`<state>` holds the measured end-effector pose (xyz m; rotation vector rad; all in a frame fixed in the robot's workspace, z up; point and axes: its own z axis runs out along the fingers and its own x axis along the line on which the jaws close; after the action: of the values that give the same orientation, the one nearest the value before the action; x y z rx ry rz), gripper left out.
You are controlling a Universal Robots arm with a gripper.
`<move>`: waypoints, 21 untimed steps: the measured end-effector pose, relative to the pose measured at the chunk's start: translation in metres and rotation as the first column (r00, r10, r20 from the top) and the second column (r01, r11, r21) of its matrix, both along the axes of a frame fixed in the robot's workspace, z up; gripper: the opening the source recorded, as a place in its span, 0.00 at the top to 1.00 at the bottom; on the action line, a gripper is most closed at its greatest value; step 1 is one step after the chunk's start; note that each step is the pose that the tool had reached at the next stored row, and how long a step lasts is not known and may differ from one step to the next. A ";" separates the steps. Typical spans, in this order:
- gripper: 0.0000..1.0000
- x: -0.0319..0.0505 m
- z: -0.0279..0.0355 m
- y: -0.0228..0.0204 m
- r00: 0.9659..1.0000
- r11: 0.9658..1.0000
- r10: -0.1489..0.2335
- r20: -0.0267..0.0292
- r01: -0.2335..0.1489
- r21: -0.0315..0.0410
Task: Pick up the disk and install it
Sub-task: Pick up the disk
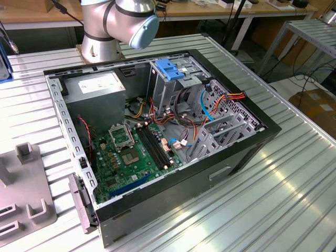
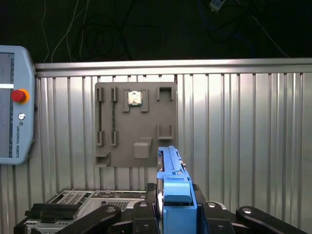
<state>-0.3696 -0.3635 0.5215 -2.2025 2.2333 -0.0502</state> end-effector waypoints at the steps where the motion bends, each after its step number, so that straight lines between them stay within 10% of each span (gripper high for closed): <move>1: 0.63 0.0005 0.0000 0.0000 1.000 1.000 0.000 0.000 0.000 0.000; 21: 0.63 0.0115 0.0000 0.0000 1.000 1.000 0.000 0.000 0.000 0.000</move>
<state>-0.3581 -0.3636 0.5214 -2.2023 2.2334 -0.0503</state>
